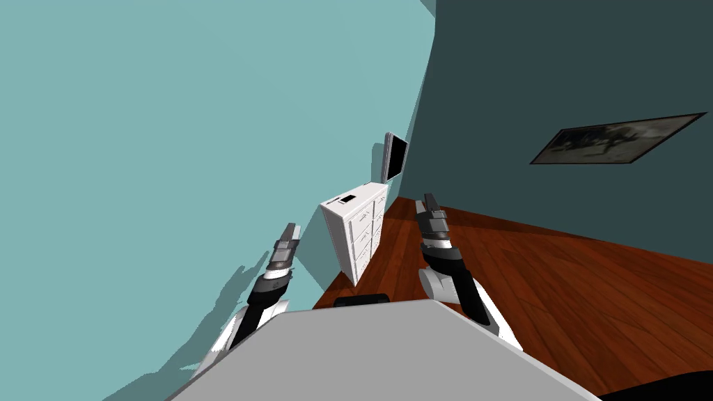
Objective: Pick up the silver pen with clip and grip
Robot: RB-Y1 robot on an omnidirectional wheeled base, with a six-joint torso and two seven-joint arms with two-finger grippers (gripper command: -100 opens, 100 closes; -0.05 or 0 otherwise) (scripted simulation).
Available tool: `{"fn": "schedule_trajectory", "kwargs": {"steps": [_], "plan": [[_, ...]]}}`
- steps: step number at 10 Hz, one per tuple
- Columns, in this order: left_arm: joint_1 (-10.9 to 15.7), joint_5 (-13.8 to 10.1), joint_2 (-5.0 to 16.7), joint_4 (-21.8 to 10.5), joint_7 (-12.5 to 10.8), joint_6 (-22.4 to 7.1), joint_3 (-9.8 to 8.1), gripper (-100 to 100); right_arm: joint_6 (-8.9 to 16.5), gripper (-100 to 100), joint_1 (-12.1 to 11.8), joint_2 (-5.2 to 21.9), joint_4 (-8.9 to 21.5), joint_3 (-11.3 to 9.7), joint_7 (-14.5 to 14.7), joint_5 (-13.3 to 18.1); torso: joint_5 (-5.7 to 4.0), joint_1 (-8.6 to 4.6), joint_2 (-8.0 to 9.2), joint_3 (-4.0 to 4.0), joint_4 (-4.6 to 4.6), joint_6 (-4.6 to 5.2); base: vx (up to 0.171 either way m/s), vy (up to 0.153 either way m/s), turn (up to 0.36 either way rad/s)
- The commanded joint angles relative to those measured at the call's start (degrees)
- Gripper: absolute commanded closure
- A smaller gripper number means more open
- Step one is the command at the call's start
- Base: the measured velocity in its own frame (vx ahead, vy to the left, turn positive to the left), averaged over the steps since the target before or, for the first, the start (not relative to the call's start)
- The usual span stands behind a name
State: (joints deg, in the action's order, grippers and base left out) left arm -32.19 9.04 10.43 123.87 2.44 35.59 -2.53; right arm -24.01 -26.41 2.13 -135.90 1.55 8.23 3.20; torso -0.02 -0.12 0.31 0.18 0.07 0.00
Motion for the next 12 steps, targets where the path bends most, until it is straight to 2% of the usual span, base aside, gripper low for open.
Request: {"fn": "schedule_trajectory", "kwargs": {"steps": [1,2,3,4,5,6,7,8,9,10,11,12], "plan": [[0.14,0.47,2.21,-0.94,1.65,0.74,-0.75,-100,0.0,0,0.0,0.0,0.0,0.0,0.0,0.0,0.0,0.0,0.0,0.0,0.0,0.0,-0.057,-0.037,0.006],[0.0,1.35,4.25,-2.47,3.98,2.04,-2.06,-100,0.0,0,0.0,0.0,0.0,0.0,0.0,0.0,0.0,0.0,-0.06,-0.03,-0.01,0.01,-0.055,-0.038,0.001],[0.0,1.35,4.98,-2.47,4.07,2.04,-2.06,-100,0.0,0,0.0,0.0,0.0,0.0,0.0,0.0,0.0,-0.01,-0.08,-0.04,-0.01,0.0,-0.053,-0.03,0.004],[-0.15,2.34,7.14,-4.14,6.55,3.45,-3.46,-100,0.0,0,0.0,0.0,0.0,0.0,0.0,0.0,0.0,0.02,-0.1,-0.05,-0.01,0.01,-0.067,-0.035,0.001],[-0.15,2.34,7.92,-4.14,6.76,3.45,-3.46,-100,0.0,0,0.0,0.0,0.0,0.0,0.0,0.0,0.0,0.01,-0.06,-0.03,-0.01,0.0,-0.055,-0.035,0.003],[-0.31,3.43,10.01,-5.93,9.18,4.96,-4.92,-100,0.0,0,0.0,0.0,0.0,0.0,0.0,0.0,0.0,0.0,-0.09,-0.04,-0.01,0.01,-0.059,-0.039,0.001],[-0.31,3.43,11.0,-5.93,9.71,4.96,-4.92,-100,0.0,0,0.0,0.0,0.0,0.0,0.0,0.0,0.0,0.0,-0.08,-0.04,-0.01,0.0,-0.049,-0.043,0.001],[-0.47,4.61,13.12,-7.84,11.85,6.56,-6.44,-100,0.0,0,0.0,0.0,0.0,0.0,0.0,0.0,-0.01,-0.03,-0.11,-0.05,-0.02,0.01,-0.059,-0.05,-0.001],[-0.47,4.61,14.22,-7.84,12.91,6.56,-6.44,-100,0.0,0,0.0,0.0,0.0,0.0,0.0,0.0,-0.01,-0.04,-0.08,-0.05,-0.02,0.0,-0.051,-0.038,0.003],[-0.63,5.87,16.21,-9.85,14.87,8.24,-7.99,-100,0.0,0,0.0,0.0,0.0,0.0,0.0,0.0,-0.01,-0.02,-0.11,-0.05,-0.01,0.01,-0.061,-0.037,-0.005],[-0.63,5.87,17.57,-9.85,16.33,8.24,-7.99,-100,0.0,0,0.0,0.0,0.0,0.0,0.0,0.0,0.0,0.0,-0.08,-0.04,-0.01,0.0,-0.052,-0.033,0.001],[-0.79,7.21,19.56,-11.95,17.98,9.99,-9.55,-100,0.0,0,0.0,0.0,0.0,0.0,0.0,0.0,0.0,0.0,-0.11,-0.05,-0.01,0.01,-0.053,-0.048,-0.006]]}}
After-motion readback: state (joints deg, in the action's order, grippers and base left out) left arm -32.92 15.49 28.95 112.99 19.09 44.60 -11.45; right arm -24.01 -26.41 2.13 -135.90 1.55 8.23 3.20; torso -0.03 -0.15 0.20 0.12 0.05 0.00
